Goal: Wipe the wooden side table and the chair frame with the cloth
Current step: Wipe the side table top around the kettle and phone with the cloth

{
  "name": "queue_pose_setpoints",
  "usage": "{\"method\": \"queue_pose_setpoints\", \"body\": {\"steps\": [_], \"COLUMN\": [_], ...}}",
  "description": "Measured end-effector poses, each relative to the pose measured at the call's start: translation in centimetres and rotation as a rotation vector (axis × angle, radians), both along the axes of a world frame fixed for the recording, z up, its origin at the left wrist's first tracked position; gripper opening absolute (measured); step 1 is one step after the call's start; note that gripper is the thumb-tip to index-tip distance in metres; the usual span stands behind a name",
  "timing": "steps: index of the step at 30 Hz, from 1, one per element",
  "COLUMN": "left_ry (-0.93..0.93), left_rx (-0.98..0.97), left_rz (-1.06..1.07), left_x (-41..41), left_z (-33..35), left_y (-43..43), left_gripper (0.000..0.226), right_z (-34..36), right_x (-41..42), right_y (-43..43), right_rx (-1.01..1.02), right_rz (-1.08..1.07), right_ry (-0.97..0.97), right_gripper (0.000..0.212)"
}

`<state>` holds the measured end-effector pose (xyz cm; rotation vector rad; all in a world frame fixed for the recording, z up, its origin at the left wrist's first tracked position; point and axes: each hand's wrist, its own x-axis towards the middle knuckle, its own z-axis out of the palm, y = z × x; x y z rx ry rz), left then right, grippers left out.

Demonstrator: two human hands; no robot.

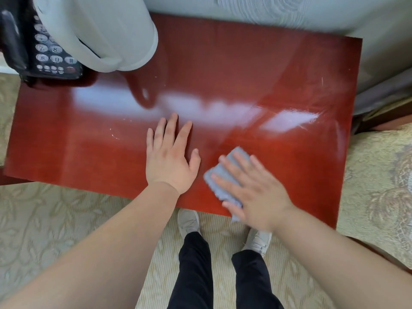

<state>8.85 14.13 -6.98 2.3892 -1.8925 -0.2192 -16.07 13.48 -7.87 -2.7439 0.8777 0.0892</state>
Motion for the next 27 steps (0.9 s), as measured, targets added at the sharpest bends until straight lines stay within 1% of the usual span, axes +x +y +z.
{"method": "queue_pose_setpoints", "body": {"steps": [3,5,6,7,8,9,13,14,15,16,17,18,21,23,24,25,26,27], "left_ry": [-0.005,-0.011,-0.013,-0.015,-0.019,-0.02,-0.026,-0.03,-0.03,-0.023,-0.008,0.013,0.064,0.089,0.09,0.074,0.04,-0.002], "left_rx": [0.025,0.036,0.038,0.035,0.032,0.029,0.032,0.045,0.061,0.073,0.079,0.085,0.083,0.07,0.071,0.077,0.085,0.085], "left_rz": [0.004,0.005,0.005,0.004,0.004,0.003,-0.004,-0.009,-0.01,-0.013,-0.02,-0.03,-0.022,0.016,0.018,0.003,-0.018,-0.036], "left_x": [0.0,0.0,0.0,0.0,0.0,0.0,0.0,0.0,-0.1,-0.1,-0.1,-0.1,-0.4,-0.7,-0.8,-0.8,-0.8,-0.8], "left_z": [0.1,0.1,0.1,0.0,0.0,-0.1,-0.1,0.0,0.1,0.3,0.5,0.8,1.2,1.2,0.9,0.6,0.2,-0.2], "left_y": [0.0,-0.1,-0.1,0.0,0.0,0.0,0.1,0.1,0.1,0.1,-0.2,-0.7,-4.6,-8.0,-9.4,-10.4,-10.9,-10.9], "left_gripper": [0.067,0.067,0.067,0.067,0.067,0.067,0.068,0.068,0.069,0.069,0.069,0.069,0.068,0.069,0.07,0.07,0.071,0.072], "right_z": [-0.1,0.2,0.3,0.4,0.5,0.5,0.7,0.7,0.8,0.8,0.8,0.8,1.4,1.7,1.7,1.8,1.7,1.5], "right_x": [0.1,1.0,1.8,2.6,3.3,3.8,2.6,1.8,1.1,0.5,0.1,-0.2,-0.1,1.2,2.0,2.8,3.4,3.7], "right_y": [-6.6,-9.9,-10.5,-10.4,-9.8,-8.6,-1.4,-0.4,-0.3,-1.2,-2.8,-4.8,-11.5,-14.4,-15.0,-14.9,-14.2,-12.9], "right_rx": [-0.059,-0.013,0.019,0.029,0.024,0.011,0.013,0.028,0.038,0.039,0.038,0.028,0.077,0.146,0.163,0.159,0.125,0.078], "right_rz": [-0.337,-0.58,-0.665,-0.706,-0.697,-0.636,-0.173,-0.089,-0.04,-0.039,-0.094,-0.198,-0.614,-0.806,-0.852,-0.852,-0.797,-0.688], "right_ry": [0.047,0.086,0.11,0.135,0.14,0.127,0.048,0.031,0.019,0.022,0.045,0.071,0.147,0.148,0.143,0.142,0.144,0.137], "right_gripper": [0.07,0.069,0.069,0.069,0.07,0.071,0.072,0.072,0.071,0.07,0.069,0.07,0.071,0.071,0.071,0.071,0.072,0.072]}}
